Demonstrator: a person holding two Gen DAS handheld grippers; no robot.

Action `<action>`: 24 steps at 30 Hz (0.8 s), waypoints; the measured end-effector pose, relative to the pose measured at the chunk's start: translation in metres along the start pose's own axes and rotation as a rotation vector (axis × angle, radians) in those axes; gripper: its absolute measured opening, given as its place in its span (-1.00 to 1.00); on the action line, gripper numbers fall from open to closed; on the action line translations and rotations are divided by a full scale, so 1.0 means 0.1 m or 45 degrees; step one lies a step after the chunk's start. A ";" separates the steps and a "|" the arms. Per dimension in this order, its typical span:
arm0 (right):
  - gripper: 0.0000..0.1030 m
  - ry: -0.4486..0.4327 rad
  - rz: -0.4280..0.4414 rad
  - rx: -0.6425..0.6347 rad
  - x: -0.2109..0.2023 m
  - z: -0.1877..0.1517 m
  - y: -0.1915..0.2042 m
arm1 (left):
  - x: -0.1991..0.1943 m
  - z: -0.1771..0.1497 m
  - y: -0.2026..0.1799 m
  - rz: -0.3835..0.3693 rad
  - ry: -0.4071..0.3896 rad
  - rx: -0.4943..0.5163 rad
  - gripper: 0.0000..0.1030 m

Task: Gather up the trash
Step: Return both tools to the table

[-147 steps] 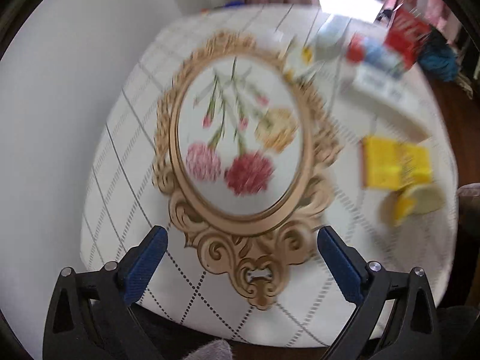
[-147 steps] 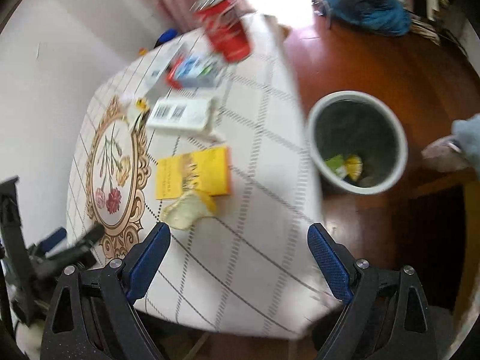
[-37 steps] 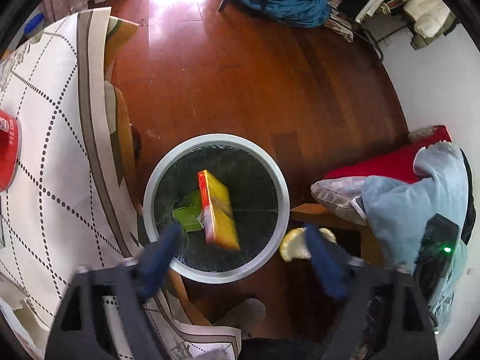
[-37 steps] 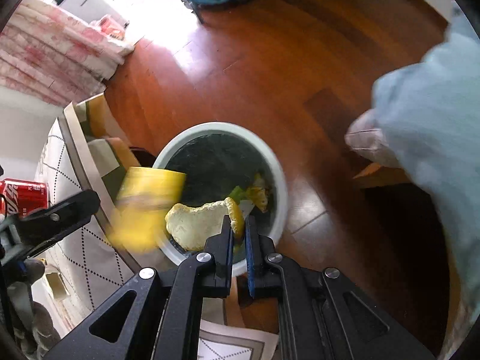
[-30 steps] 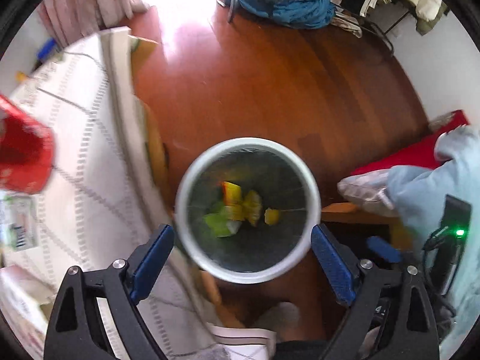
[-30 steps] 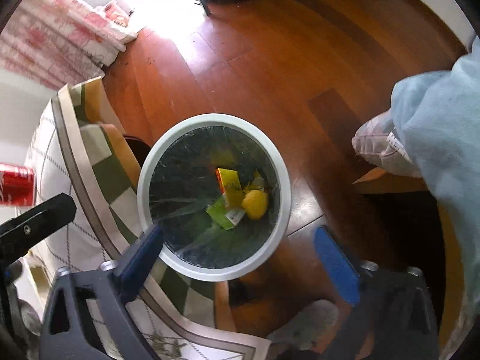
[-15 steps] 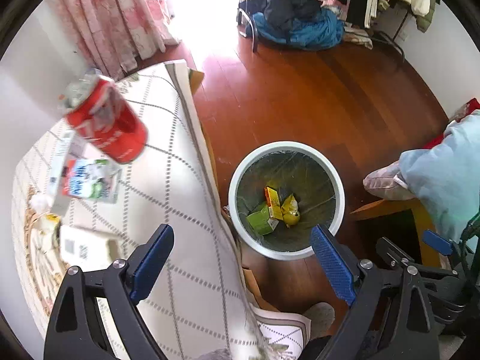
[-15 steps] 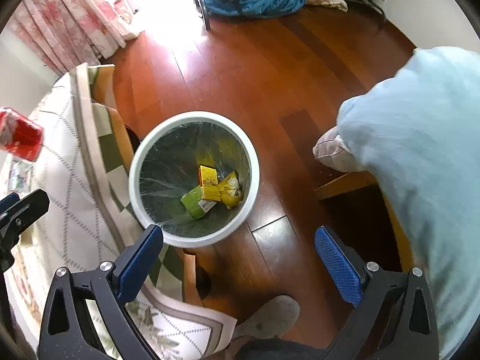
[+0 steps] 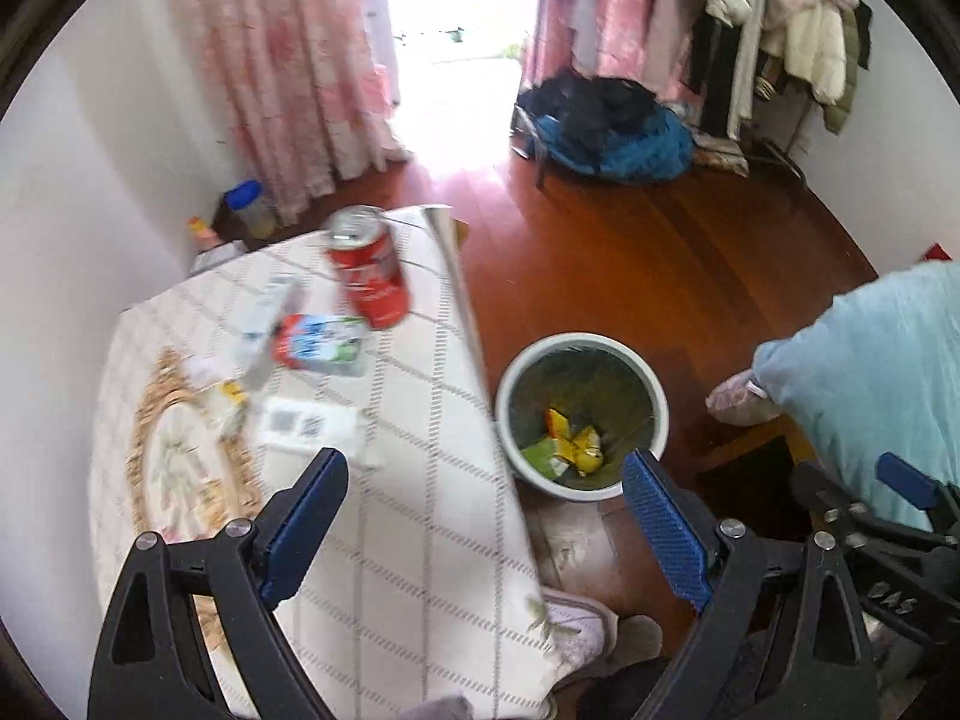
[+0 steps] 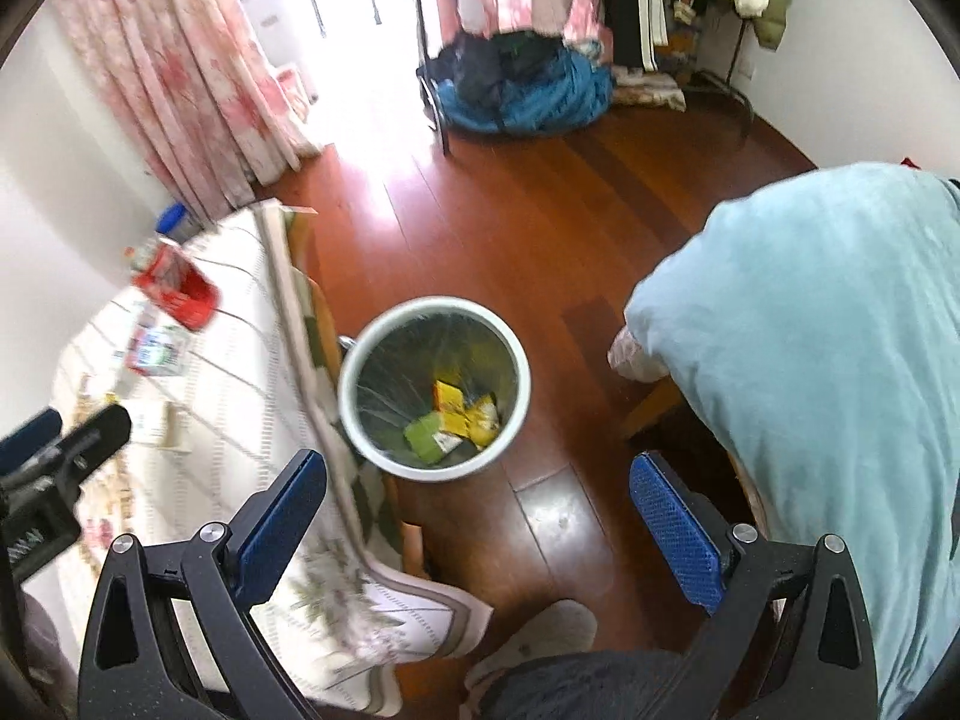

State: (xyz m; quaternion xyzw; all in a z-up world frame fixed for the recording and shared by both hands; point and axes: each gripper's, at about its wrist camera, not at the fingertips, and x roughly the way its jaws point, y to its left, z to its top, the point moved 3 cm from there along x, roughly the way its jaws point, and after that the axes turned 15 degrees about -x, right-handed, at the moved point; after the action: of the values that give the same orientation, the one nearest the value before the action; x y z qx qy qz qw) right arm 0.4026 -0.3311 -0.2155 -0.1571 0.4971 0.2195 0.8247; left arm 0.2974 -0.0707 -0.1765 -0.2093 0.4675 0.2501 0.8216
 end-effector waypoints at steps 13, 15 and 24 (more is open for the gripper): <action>0.99 0.000 0.259 -0.333 -0.28 0.13 1.47 | 0.19 -0.44 1.95 0.254 0.022 -0.372 0.99; 0.99 0.061 0.282 -0.445 -0.05 0.19 1.82 | 0.43 -0.55 2.22 0.305 0.082 -0.399 1.00; 0.98 0.268 0.221 -0.940 1.20 0.59 3.16 | 1.23 -0.71 2.94 0.398 0.268 -0.515 1.00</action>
State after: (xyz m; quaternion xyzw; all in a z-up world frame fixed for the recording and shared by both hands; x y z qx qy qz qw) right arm 0.3324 -0.0078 -0.3083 -0.4220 0.4779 0.4352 0.6357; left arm 0.1259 0.1468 -0.3498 -0.3194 0.5176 0.4389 0.6614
